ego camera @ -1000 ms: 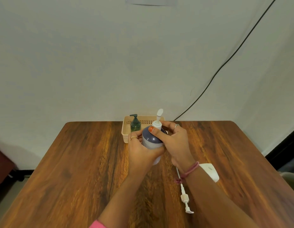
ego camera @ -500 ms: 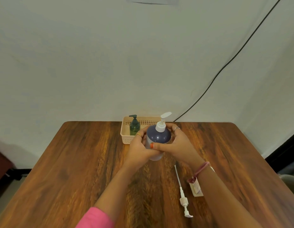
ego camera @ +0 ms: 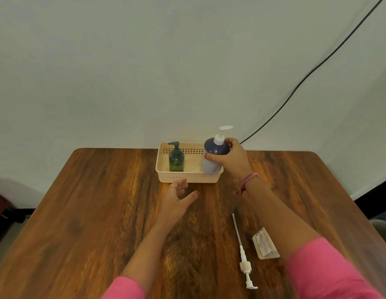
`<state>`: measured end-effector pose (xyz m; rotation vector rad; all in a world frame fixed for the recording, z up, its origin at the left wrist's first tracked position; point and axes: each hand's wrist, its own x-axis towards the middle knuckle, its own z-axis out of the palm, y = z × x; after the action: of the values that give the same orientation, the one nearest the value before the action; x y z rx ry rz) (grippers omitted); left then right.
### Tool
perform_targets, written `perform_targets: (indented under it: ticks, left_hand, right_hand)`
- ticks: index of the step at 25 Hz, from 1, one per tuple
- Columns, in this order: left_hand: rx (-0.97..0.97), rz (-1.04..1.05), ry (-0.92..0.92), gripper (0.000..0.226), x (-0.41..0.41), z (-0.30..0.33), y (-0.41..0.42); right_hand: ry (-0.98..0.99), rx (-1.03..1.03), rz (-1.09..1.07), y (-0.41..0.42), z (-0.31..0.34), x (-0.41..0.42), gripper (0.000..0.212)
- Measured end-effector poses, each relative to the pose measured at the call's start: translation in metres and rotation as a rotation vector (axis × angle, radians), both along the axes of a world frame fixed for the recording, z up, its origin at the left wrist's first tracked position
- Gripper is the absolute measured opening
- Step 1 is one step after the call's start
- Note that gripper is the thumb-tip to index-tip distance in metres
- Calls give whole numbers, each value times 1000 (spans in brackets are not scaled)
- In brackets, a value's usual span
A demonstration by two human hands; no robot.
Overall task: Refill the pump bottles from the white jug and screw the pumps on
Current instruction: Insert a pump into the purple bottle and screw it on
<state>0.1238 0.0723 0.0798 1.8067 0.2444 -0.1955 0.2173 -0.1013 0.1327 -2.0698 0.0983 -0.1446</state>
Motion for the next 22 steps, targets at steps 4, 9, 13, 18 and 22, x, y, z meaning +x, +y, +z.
perform_targets:
  ticks: [4, 9, 13, 18, 22]
  left_hand:
    - [-22, 20, 64, 45, 10, -22, 5]
    - [13, -21, 131, 36, 19, -46, 10]
    - [22, -23, 154, 33, 21, -61, 10]
    - [-7, -37, 204, 30, 21, -74, 6]
    - [-30, -35, 213, 31, 18, -80, 3]
  right_hand:
    - [-22, -14, -33, 8, -26, 51, 71]
    - [49, -80, -82, 12, -77, 97, 74]
    - [94, -126, -73, 14, -102, 113, 74]
    - [107, -117, -34, 18, -121, 119, 74]
    - [151, -138, -34, 18, -130, 119, 77]
